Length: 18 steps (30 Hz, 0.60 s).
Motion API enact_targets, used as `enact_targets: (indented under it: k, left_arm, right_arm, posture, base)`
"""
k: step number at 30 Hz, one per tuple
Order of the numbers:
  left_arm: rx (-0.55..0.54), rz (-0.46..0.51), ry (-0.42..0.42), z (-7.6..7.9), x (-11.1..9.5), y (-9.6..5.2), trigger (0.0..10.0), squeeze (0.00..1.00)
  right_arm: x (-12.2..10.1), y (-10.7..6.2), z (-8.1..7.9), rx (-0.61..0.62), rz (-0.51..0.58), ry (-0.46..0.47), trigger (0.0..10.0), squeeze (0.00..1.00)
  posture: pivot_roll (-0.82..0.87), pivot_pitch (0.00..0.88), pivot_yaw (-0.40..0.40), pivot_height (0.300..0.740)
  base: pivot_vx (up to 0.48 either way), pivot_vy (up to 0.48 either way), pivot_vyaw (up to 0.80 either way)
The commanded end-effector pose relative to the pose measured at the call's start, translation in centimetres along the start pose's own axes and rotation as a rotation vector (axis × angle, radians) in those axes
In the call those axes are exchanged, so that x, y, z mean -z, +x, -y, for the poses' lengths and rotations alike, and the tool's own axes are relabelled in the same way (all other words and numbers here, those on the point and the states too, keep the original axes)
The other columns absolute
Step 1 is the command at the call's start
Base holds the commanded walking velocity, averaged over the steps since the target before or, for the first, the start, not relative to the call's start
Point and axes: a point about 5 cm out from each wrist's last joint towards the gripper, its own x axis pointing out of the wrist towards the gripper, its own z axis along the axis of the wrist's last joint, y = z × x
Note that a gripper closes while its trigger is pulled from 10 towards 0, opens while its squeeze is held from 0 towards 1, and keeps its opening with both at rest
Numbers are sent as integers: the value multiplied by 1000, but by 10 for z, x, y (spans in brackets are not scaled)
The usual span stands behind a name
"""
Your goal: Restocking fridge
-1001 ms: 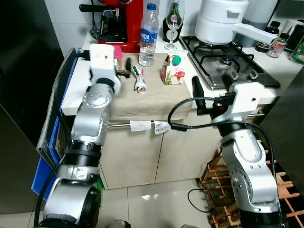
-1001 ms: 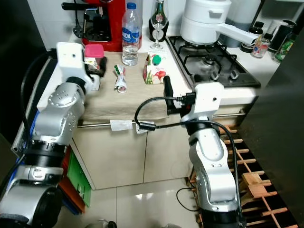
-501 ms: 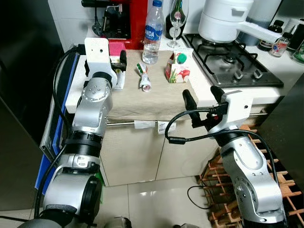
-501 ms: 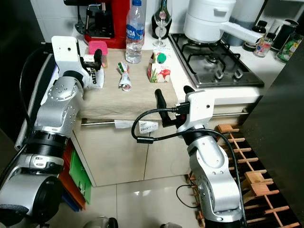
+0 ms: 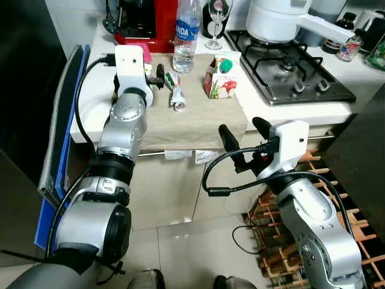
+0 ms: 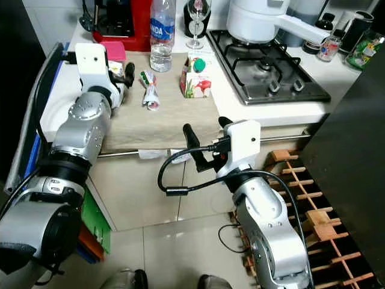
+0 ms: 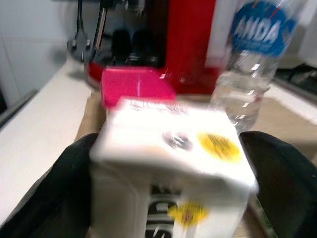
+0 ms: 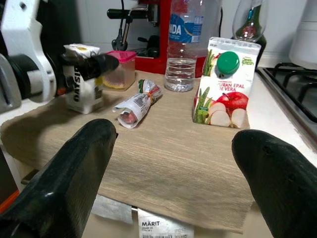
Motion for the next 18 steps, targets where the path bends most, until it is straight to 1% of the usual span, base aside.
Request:
enact_targets:
  k: [1, 7, 8, 9, 10, 13, 18]
  left_arm:
    - [-11, 19, 6, 2, -7, 3, 10000, 0]
    - [-38, 10, 43, 2, -4, 5, 10000, 0]
    - [-42, 8, 44, 1, -3, 5, 3373, 0]
    - [-42, 8, 44, 1, -3, 5, 3373, 0]
    - [-53, 12, 43, -1, -2, 6, 0, 0]
    - [-57, 31, 63, -3, -4, 7, 0, 0]
    - [-52, 32, 78, -3, -2, 5, 0, 0]
  right_arm:
    - [-4, -1, -2, -15, 4, -5, 10000, 24]
    - [-3, 0, -4, -26, -3, -10, 10000, 27]
    - [-4, -1, -4, -27, -3, -10, 10000, 27]
    - [-4, -1, -4, -27, -3, -10, 10000, 27]
    - [-4, -1, -4, -26, -6, -11, 10000, 27]
    - [-4, -1, -4, -23, -9, -14, 10000, 27]
    - [-4, -1, -5, -25, -10, -13, 10000, 27]
  posture:
    - [-209, 114, -51, 740]
    - [-213, 117, -55, 740]
    - [-213, 117, -55, 740]
    - [-213, 117, -55, 740]
    - [-215, 118, -53, 740]
    - [-215, 119, -55, 740]
    - [-212, 120, -56, 740]
  base:
    - [0, 0, 0]
    - [0, 0, 0]
    - [0, 0, 0]
    - [0, 0, 0]
    - [0, 0, 0]
    - [0, 0, 0]
    - [0, 0, 0]
